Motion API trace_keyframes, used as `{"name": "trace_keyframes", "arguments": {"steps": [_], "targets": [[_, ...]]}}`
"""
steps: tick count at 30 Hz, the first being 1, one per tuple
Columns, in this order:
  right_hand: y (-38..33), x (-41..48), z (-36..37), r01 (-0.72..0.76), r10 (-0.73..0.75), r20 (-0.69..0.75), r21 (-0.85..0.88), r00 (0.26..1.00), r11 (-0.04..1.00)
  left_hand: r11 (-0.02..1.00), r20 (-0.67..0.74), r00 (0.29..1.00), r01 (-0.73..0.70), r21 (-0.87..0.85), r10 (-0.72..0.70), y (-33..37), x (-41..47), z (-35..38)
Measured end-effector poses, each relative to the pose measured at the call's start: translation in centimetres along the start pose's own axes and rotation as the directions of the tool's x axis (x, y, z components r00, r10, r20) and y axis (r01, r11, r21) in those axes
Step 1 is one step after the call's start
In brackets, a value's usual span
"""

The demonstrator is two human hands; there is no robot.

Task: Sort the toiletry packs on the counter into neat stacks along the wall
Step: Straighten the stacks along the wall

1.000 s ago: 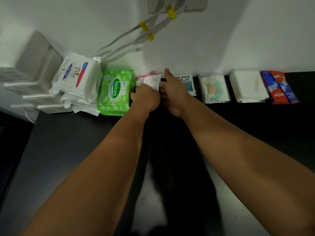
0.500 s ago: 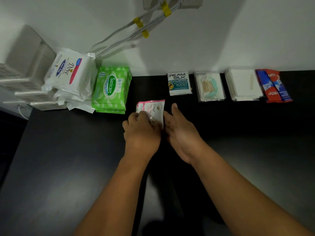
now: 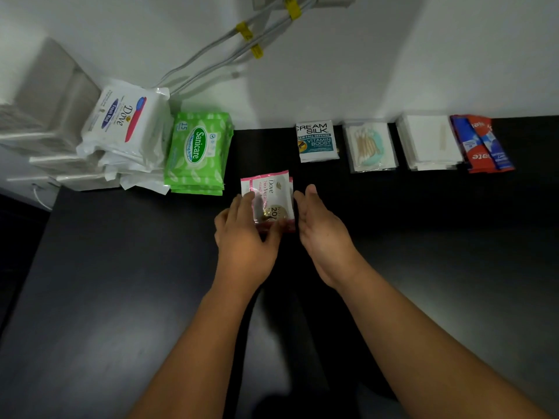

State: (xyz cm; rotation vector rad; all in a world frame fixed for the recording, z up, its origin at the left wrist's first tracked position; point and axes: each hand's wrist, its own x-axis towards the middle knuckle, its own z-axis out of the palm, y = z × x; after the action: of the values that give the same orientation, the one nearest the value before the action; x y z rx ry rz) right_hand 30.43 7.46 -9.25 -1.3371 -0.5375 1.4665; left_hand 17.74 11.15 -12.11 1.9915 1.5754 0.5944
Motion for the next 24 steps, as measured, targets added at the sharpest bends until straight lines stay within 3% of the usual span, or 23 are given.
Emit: {"name": "trace_keyframes", "arguments": {"steps": [9, 20, 24], "targets": [[-0.1, -1.0, 0.4, 0.037, -0.052, -0.076, -0.184, 0.996, 0.982, 0.979, 0.000, 0.988, -0.152, 0.133, 0.153, -1.2, -0.8, 0.1], [-3.0, 3.9, 0.6, 0.043, -0.065, -0.109, -0.189, 0.992, 0.981, 0.968, -0.051, 0.990, -0.117, 0.221, 0.131, -0.4, 4.9, 2.7], [-4.3, 7.0, 0.7, 0.107, -0.152, -0.072, -0.433, 0.986, 0.895, 0.951, -0.064, 0.988, -0.115, 0.287, 0.139, 0.0, 8.3, 3.5]]}}
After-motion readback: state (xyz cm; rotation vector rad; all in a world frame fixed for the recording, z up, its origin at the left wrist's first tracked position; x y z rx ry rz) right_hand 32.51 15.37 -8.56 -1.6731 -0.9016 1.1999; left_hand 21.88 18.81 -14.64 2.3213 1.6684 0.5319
